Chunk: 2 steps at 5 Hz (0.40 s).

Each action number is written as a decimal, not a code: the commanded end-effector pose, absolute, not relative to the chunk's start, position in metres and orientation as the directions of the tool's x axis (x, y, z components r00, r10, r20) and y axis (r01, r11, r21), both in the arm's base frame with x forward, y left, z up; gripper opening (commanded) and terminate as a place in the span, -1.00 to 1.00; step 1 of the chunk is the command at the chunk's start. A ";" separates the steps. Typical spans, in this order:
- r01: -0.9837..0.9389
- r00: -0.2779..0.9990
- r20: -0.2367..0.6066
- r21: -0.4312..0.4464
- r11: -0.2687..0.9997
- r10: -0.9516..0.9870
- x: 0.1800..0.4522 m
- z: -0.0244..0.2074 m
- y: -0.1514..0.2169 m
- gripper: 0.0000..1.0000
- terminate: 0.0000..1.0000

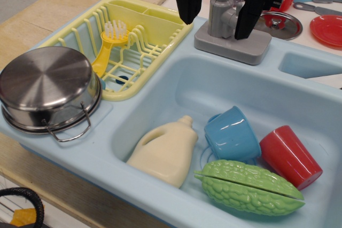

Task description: Turn lever vertical to front

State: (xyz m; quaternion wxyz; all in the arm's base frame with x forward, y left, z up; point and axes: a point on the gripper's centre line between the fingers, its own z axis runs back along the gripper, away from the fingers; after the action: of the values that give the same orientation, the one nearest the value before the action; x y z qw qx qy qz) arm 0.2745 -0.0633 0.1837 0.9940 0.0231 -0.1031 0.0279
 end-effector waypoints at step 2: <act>-0.012 0.976 0.218 0.049 0.999 0.001 0.290 0.185 -0.067 1.00 -1.00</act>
State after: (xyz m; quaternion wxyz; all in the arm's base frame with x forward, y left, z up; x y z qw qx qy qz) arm 0.2974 -0.0700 0.1743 0.9953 0.0297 -0.0918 -0.0096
